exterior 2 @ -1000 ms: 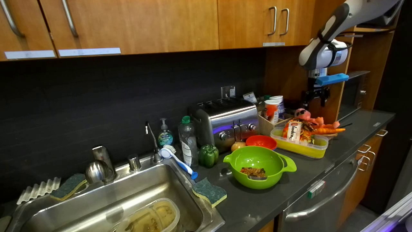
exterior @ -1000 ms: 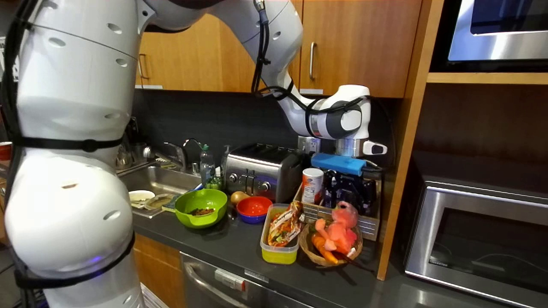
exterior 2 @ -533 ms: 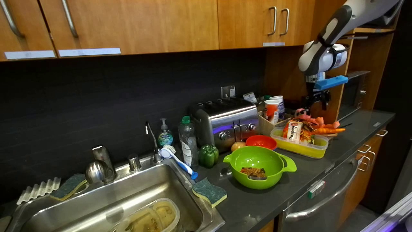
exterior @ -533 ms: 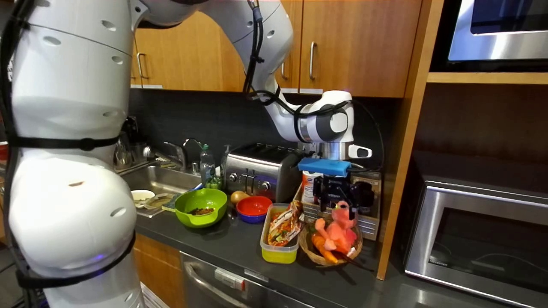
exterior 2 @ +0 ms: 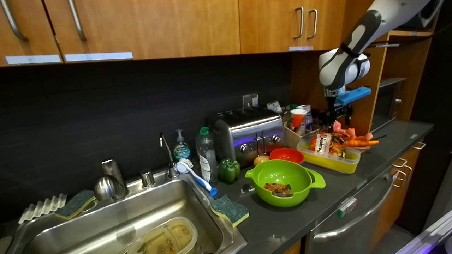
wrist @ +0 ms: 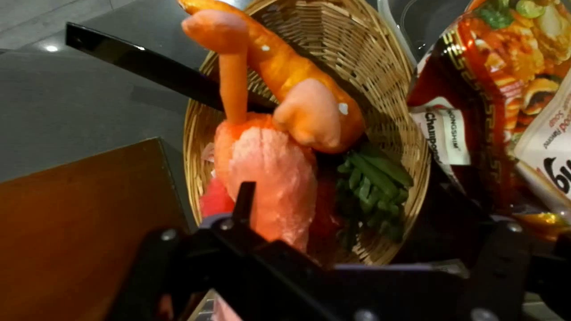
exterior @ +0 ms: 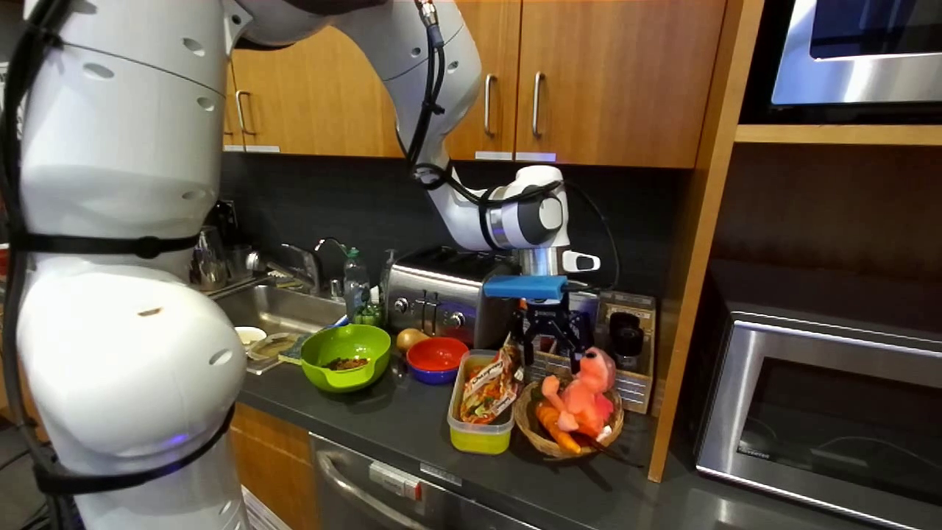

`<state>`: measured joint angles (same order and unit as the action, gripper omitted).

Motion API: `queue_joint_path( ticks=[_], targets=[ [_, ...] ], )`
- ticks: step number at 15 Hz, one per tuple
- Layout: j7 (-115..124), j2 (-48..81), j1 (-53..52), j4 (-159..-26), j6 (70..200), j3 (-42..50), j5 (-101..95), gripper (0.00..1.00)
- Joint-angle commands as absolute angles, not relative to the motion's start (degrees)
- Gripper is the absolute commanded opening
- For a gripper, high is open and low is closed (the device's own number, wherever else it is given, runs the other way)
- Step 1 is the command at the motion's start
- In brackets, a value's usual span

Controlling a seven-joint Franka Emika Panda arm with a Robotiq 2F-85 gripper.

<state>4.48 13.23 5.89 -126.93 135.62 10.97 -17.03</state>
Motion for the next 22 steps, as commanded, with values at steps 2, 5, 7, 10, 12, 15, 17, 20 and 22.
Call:
queue_joint_path(
  ticks=[2,5,7,10,12,15,17,20,22],
  targets=[
    [9.31,10.54,3.54,-127.88,135.51,10.64,-22.34,1.00],
    [11.63,8.27,2.37,-128.29,135.27,10.41,-25.75,1.00],
    [12.37,5.57,2.01,-128.89,134.50,9.94,-27.25,1.00],
    [11.96,3.38,2.36,-129.25,134.48,8.90,-27.48,1.00],
    [11.40,2.90,2.65,-129.10,133.53,8.21,-26.68,1.00],
    [9.84,2.99,2.80,-129.25,132.03,7.34,-24.74,1.00],
    [8.92,3.59,2.71,-129.49,130.77,6.78,-23.78,1.00],
    [6.89,3.61,2.54,-130.26,129.01,5.81,-22.13,1.00],
    [5.17,3.57,2.42,-130.78,128.39,5.12,-20.66,1.00]
  ],
)
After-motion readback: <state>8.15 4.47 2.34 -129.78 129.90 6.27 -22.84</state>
